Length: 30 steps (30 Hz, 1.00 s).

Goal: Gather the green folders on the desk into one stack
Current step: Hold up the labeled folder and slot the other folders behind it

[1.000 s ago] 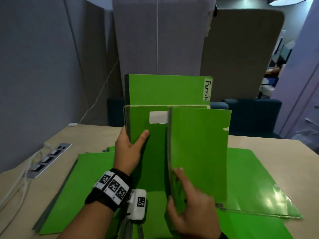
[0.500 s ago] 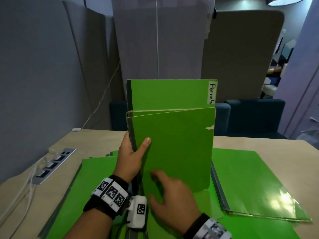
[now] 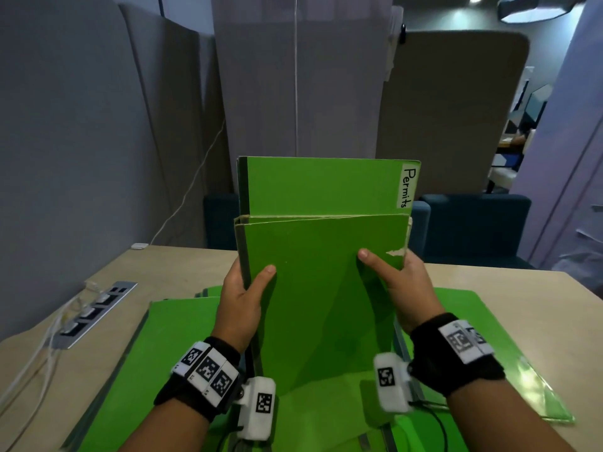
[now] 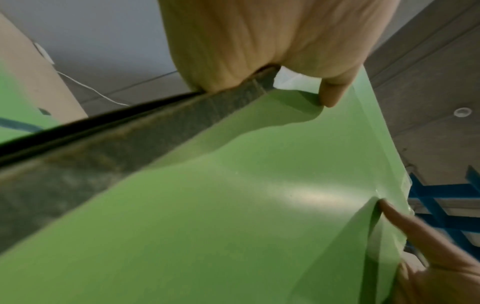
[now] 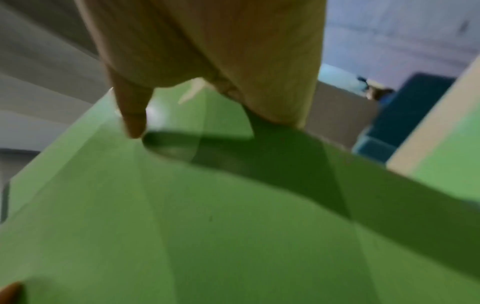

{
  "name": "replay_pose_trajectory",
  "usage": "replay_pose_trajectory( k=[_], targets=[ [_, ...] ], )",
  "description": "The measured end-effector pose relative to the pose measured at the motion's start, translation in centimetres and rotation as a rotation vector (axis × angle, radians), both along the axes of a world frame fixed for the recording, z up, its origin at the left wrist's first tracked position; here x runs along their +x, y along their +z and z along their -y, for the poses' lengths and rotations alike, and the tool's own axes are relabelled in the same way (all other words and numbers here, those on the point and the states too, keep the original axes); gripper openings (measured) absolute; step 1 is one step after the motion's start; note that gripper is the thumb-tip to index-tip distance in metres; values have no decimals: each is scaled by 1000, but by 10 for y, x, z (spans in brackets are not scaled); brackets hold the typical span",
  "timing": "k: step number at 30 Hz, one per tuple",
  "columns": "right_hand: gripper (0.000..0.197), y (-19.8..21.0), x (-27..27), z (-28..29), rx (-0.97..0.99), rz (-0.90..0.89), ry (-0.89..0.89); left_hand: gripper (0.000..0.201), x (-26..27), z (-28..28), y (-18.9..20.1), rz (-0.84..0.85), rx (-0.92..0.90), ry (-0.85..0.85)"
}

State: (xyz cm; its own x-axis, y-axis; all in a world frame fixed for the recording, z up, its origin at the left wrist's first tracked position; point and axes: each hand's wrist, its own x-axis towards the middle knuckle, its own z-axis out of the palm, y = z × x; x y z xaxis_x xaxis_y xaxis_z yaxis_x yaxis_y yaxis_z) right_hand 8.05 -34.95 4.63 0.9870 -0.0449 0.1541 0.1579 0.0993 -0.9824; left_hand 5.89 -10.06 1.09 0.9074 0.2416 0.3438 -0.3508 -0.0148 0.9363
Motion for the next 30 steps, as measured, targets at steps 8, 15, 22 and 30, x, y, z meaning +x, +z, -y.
replay_pose_trajectory(
  k=[8,15,22,30],
  targets=[
    [42,11,-13,0,213,134,-20,22,1,0,34,75,-22,-49],
    [39,-21,-16,-6,129,65,-43,35,-2,2,-8,-42,64,4],
    [45,-27,-15,2,107,83,-8,32,1,1,18,-2,20,-56],
    [48,-36,-17,16,-140,60,52,14,13,6,53,187,44,61]
  ],
)
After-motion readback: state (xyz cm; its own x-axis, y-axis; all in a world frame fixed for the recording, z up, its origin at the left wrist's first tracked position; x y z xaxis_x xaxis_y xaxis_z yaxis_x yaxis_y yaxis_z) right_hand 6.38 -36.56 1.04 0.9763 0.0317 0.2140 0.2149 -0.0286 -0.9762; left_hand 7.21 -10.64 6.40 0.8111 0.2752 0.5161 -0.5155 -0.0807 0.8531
